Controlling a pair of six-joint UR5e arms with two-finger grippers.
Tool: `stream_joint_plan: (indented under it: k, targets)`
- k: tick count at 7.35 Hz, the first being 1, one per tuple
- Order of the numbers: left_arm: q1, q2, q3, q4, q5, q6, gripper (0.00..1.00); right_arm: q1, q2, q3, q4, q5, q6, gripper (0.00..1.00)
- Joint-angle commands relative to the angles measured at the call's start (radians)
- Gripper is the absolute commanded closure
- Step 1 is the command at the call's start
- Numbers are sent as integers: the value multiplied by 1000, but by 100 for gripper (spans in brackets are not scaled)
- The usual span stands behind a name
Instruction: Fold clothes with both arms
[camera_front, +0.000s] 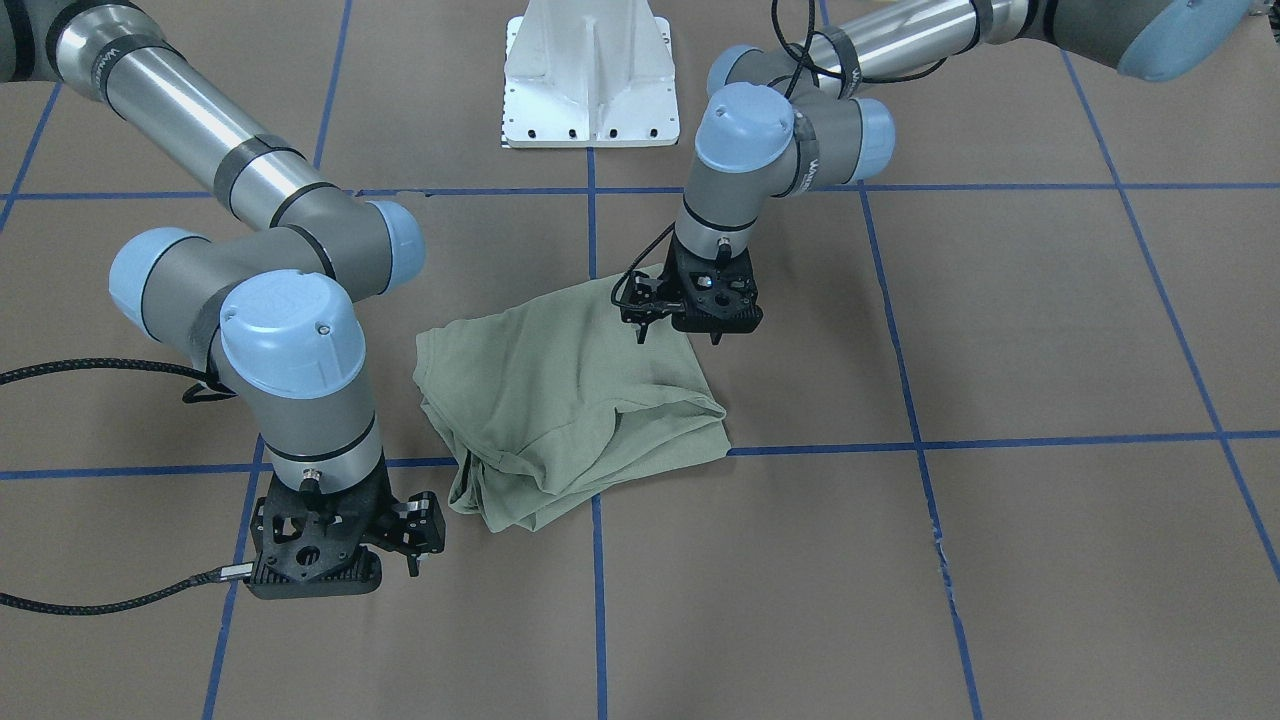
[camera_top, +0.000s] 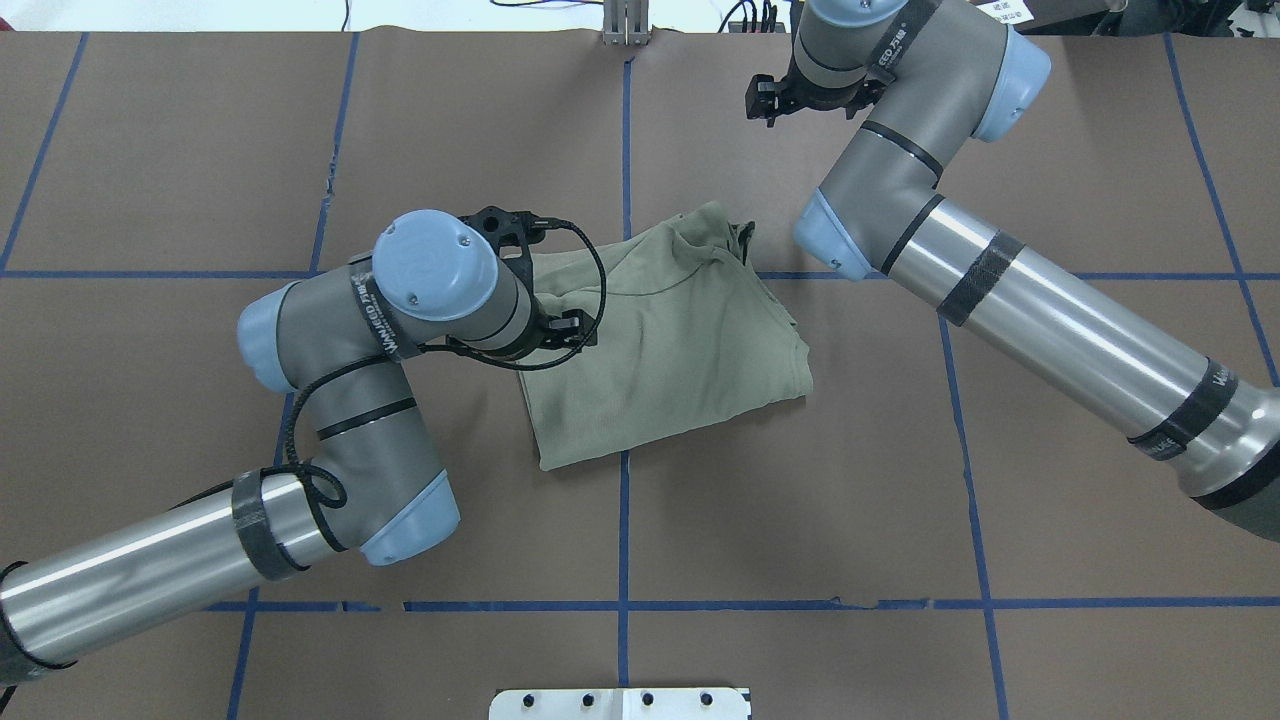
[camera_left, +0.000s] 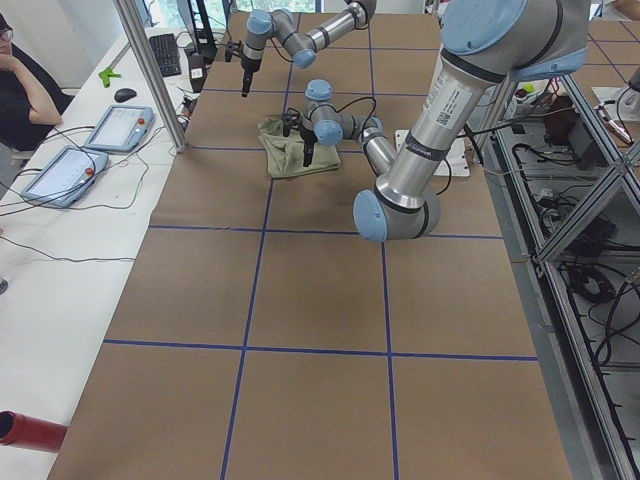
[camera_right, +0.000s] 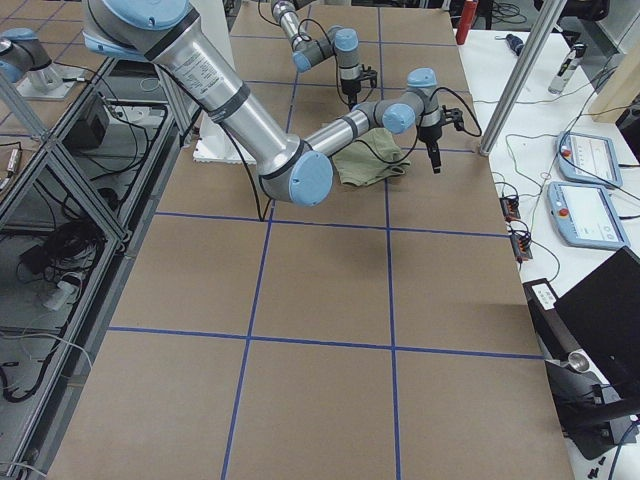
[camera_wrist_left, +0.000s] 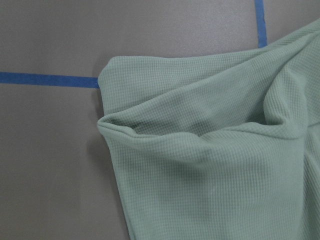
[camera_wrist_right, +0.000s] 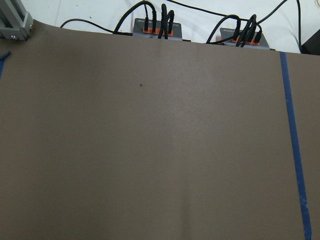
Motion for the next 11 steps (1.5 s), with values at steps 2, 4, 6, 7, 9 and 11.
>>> stream_joint_plan:
  k: [2,4,6,7,9,11]
  targets:
    - [2,-67,120,-1,30,-2,0,0,-1,1,0,0,2,0]
    - [-4,-78,163,-6,77,10,0,0,-1,1,0,0,2,0]
    - [-66,-105,241,-15,88,11,0,0,-1,1,0,0,3,0]
    - [-107,-147,307,-30,88,11,0,0,-1,1,0,0,3,0]
    - [-158,-153,346,-36,89,16,0,0,-2,1,0,2,3,0]
    - [-228,-153,337,-35,71,143,0,1,-7,-1,-3,44,-1,0]
